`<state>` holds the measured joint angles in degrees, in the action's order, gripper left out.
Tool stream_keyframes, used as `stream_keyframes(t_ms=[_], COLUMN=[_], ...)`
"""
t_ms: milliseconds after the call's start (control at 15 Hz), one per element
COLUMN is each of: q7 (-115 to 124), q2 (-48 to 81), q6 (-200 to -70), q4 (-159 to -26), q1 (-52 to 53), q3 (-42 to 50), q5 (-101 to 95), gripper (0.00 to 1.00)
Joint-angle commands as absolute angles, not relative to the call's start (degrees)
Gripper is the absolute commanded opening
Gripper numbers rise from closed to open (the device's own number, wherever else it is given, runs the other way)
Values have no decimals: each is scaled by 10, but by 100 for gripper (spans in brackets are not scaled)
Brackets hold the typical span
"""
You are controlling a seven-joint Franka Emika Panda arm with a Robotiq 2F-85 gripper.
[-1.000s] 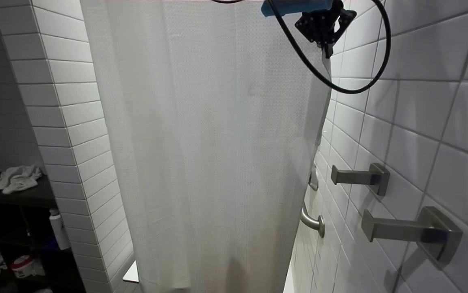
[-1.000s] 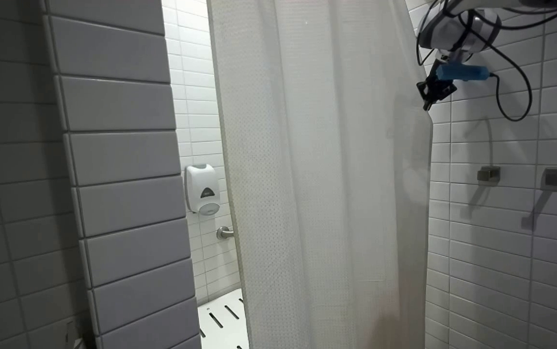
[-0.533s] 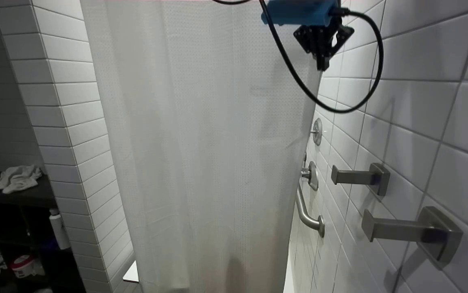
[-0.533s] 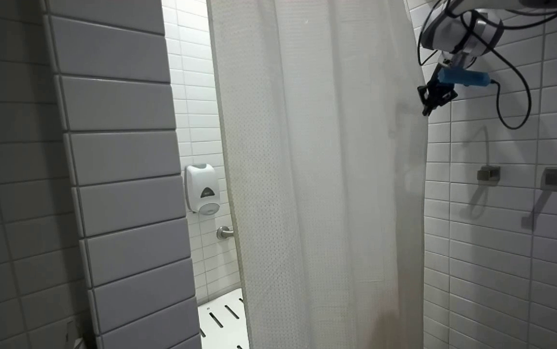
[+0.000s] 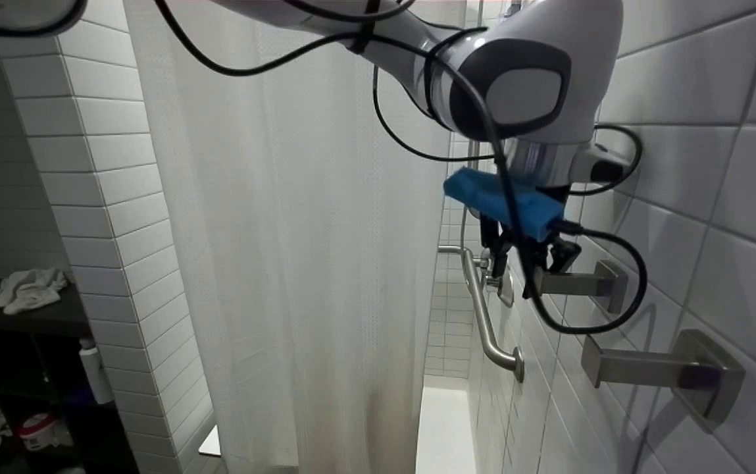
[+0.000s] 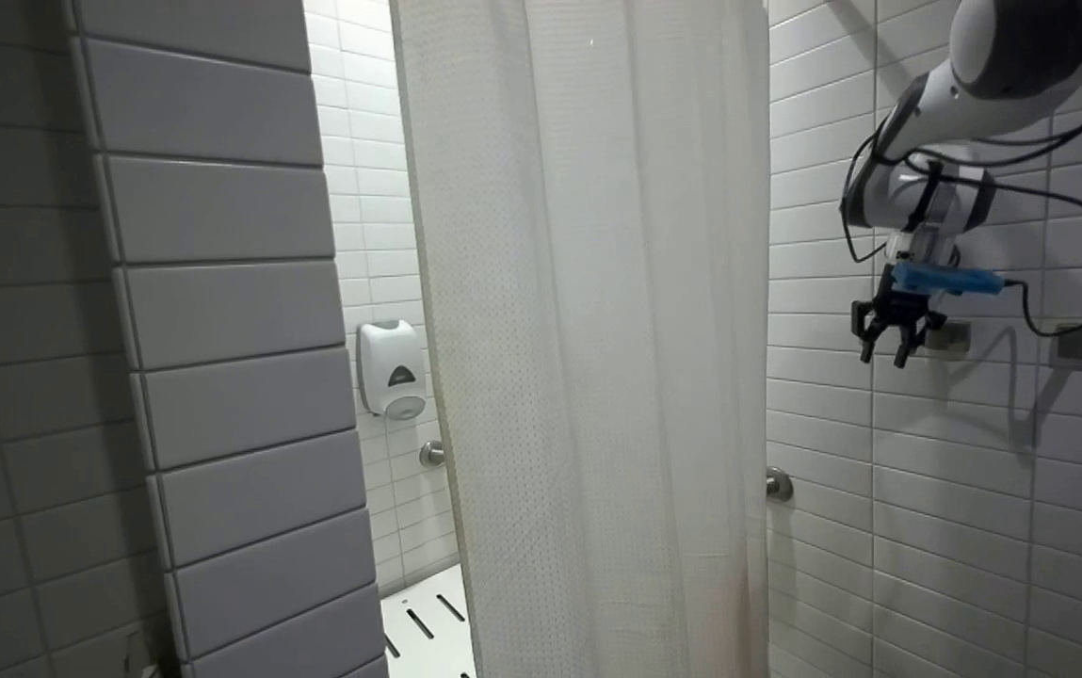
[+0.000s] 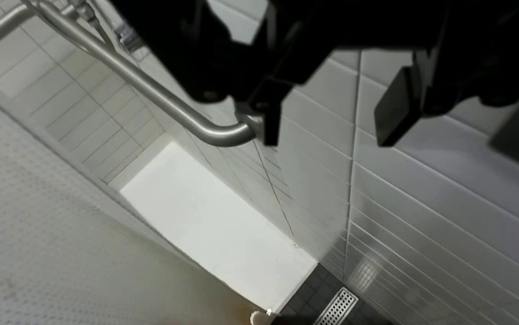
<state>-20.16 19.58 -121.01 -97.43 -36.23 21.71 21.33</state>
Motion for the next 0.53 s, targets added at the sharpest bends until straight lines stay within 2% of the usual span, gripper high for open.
stream_keyframes(t_ms=[0,133,200,267,400,467], q7=[-183,-166,-158,-165,-155,-155], q2=[257,283,252,271,273,273], q6=[-1189,-1215,-1218,-1213,-1216,-1218], q4=[-971,-968,-995,-966,-969,-969], q1=[-385,-378,-361,-373,-369,-369], q3=[215,216,215,189,191,191], q5=[170,125,92,123,102,102], gripper=[85,96,99,85,99,100])
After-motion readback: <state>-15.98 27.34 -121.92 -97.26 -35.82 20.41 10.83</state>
